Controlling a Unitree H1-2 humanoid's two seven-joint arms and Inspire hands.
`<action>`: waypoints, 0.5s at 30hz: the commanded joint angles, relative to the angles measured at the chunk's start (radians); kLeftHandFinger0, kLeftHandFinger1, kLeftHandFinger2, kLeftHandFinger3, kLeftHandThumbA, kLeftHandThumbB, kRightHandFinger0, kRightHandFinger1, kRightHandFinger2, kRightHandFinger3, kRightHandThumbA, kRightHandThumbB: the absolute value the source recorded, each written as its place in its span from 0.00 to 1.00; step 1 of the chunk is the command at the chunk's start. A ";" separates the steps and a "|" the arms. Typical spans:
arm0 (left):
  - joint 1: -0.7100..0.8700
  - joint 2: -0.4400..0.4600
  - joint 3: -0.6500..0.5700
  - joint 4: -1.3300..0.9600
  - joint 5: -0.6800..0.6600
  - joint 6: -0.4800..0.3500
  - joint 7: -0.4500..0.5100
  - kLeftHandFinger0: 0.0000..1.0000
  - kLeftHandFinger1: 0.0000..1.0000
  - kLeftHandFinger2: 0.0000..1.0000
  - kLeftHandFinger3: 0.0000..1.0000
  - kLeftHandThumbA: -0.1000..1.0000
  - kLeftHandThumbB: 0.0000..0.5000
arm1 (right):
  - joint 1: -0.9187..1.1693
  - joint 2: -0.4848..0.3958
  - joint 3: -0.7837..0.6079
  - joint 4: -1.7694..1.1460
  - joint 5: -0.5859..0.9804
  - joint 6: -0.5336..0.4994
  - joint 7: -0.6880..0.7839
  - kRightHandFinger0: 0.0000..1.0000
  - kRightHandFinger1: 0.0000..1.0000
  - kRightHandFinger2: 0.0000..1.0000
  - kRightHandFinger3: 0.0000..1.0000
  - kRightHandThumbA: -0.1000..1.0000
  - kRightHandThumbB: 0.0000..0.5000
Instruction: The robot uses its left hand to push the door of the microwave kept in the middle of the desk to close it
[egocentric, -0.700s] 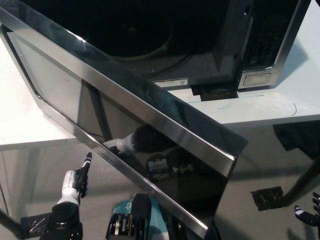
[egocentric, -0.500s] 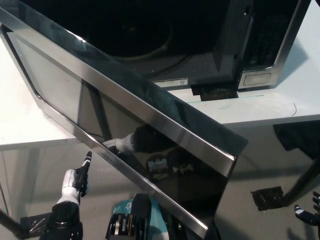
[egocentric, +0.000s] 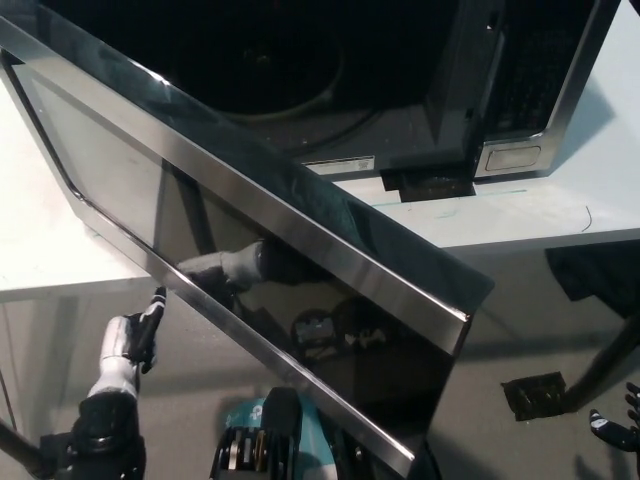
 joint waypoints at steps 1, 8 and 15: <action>0.150 -0.004 0.038 -0.508 -0.047 0.405 -0.020 0.00 0.00 0.01 0.04 0.63 1.00 | -0.046 -0.070 -0.010 -0.058 0.001 -0.006 -0.013 1.00 1.00 1.00 1.00 0.62 0.00; 0.275 0.004 0.038 -0.755 -0.073 0.416 -0.050 0.12 0.16 0.23 0.26 0.57 1.00 | -0.043 -0.076 -0.016 -0.065 0.005 -0.004 -0.014 1.00 1.00 1.00 1.00 0.62 0.00; 0.393 0.067 -0.005 -0.967 -0.003 0.416 -0.095 0.36 0.42 0.50 0.52 0.65 1.00 | -0.042 -0.076 -0.016 -0.066 0.005 -0.004 -0.014 1.00 1.00 1.00 1.00 0.62 0.00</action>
